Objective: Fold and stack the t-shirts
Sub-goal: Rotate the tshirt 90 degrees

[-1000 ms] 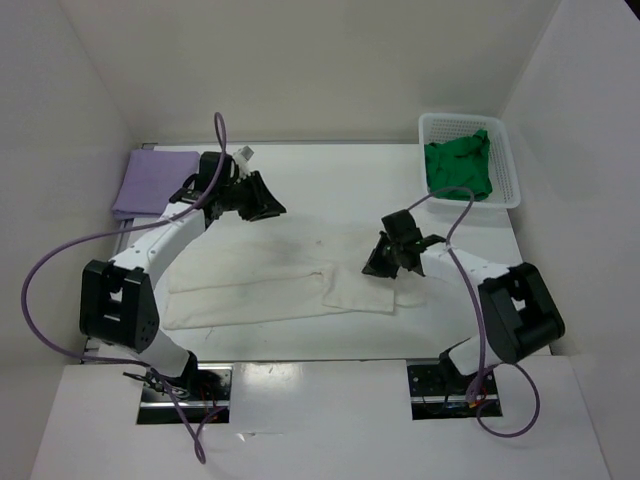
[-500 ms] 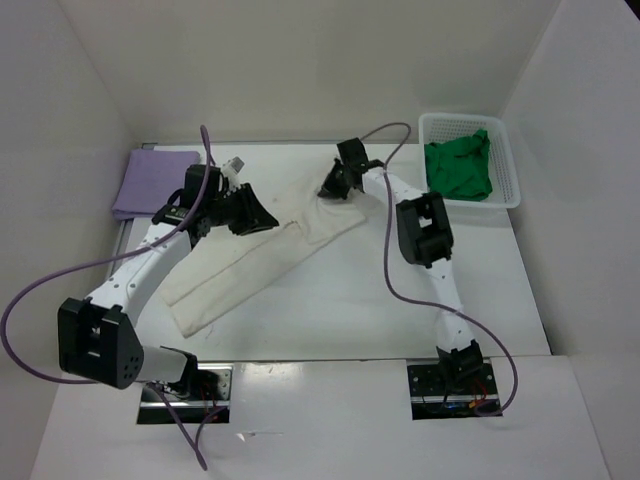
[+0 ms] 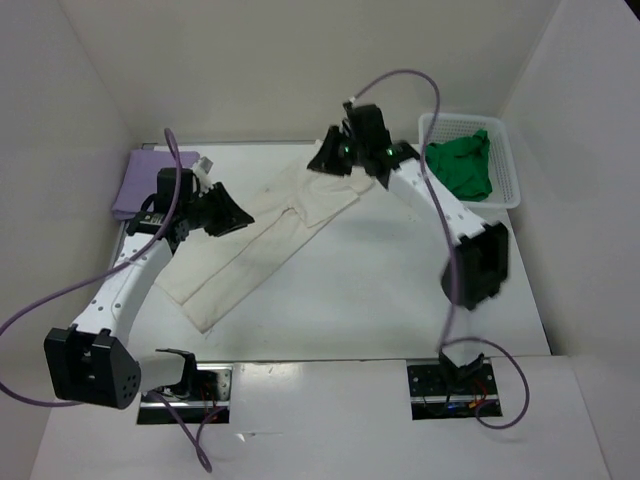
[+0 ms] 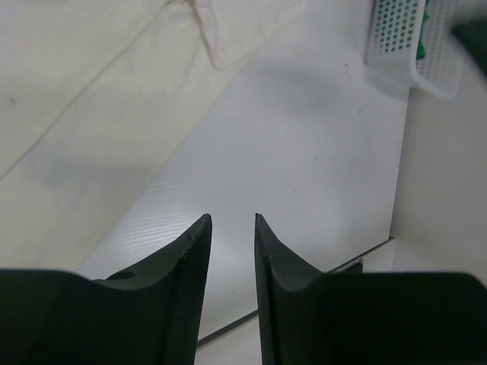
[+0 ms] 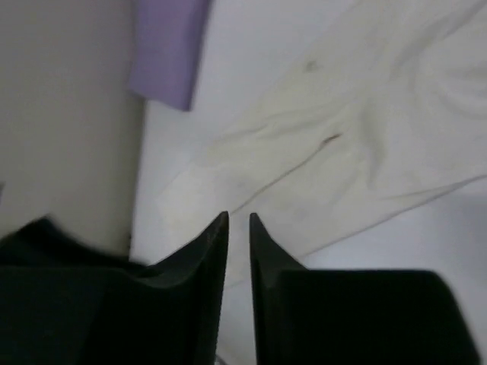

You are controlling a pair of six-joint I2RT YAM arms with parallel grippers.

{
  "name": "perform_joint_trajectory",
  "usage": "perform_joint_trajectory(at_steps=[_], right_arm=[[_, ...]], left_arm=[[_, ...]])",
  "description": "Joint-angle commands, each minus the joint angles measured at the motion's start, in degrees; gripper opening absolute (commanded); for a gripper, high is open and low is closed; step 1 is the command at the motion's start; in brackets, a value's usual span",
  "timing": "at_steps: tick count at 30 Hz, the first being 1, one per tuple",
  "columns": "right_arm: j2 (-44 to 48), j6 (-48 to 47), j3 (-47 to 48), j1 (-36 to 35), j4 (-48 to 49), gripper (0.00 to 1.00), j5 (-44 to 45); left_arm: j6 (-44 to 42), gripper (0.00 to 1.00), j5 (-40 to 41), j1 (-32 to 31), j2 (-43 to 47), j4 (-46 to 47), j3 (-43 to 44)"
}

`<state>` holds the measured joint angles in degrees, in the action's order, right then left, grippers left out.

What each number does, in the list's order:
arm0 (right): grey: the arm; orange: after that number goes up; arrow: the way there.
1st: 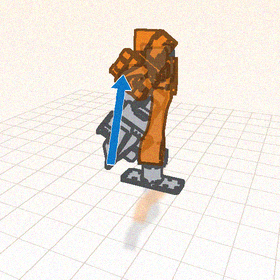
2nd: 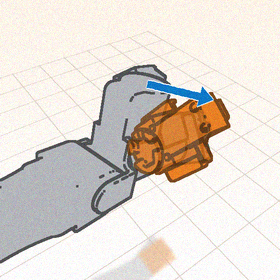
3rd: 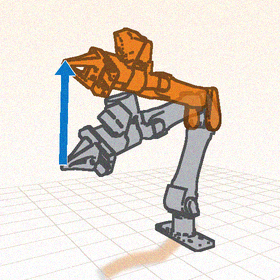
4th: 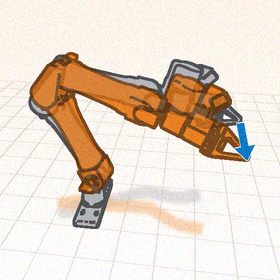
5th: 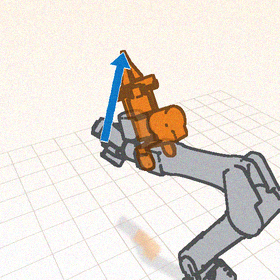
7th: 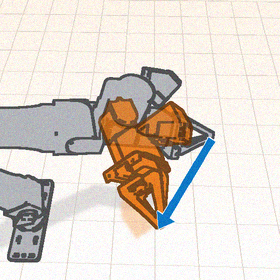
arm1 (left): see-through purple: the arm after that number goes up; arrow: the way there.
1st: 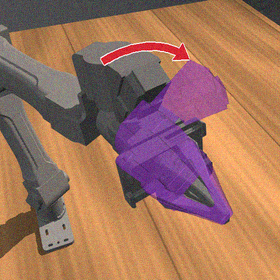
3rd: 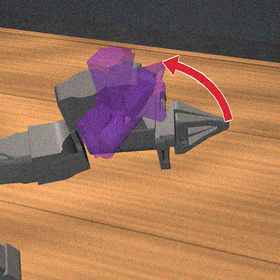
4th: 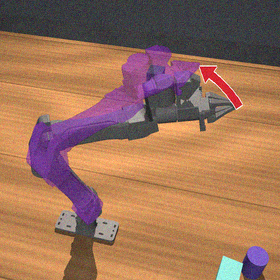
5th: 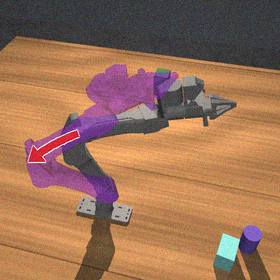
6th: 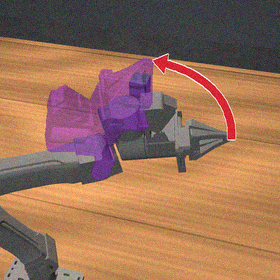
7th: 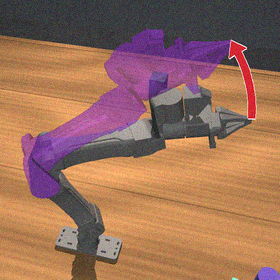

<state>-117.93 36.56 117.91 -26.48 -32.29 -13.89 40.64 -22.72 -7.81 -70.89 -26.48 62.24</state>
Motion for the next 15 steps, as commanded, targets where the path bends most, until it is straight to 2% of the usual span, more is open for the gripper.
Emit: perform_joint_trajectory(at_steps=[1,2,3,4,5,7,8,10,11,15], right_arm=[[19.68,4.12,-34.81,-2.96,16.80,0.18,-4.04],[22.28,5.44,-39.72,-3.92,18.39,0.01,-4.04],[23.87,7.63,-43.69,-7.24,21.19,0.00,-4.04],[24.76,8.70,-49.38,-9.36,22.87,0.00,-4.04],[23.89,10.10,-51.27,-11.73,24.54,0.00,-4.04],[20.57,13.88,-53.48,-17.52,30.17,0.09,-5.08],[16.37,15.29,-53.48,-18.60,31.40,0.28,-5.70],[13.00,17.84,-53.48,-20.98,35.71,0.45,-4.67],[10.20,18.54,-52.79,-20.98,36.50,0.57,-3.52],[3.60,20.84,-48.93,-21.68,37.13,0.60,0.35]], left_arm=[[-1.70,0.36,-0.66,3.67,1.02,-1.47,-1.06],[-1.71,0.32,-1.44,5.16,1.02,-1.47,-1.59],[-2.40,0.29,-1.45,5.18,1.54,-1.47,-2.20],[-2.41,0.20,-0.84,5.96,1.55,-1.47,-2.21],[-2.93,0.17,-0.83,6.49,1.55,-1.47,-2.21],[-2.94,0.13,-0.83,6.50,1.55,-1.47,-1.51],[-2.94,0.12,-0.83,6.50,1.03,-1.47,-1.51],[-2.94,0.12,-0.83,6.50,1.02,-1.47,-1.51],[-2.94,0.12,-0.83,6.50,1.02,-0.69,-1.51],[-2.41,0.13,-2.50,6.50,1.02,0.55,-2.56]])
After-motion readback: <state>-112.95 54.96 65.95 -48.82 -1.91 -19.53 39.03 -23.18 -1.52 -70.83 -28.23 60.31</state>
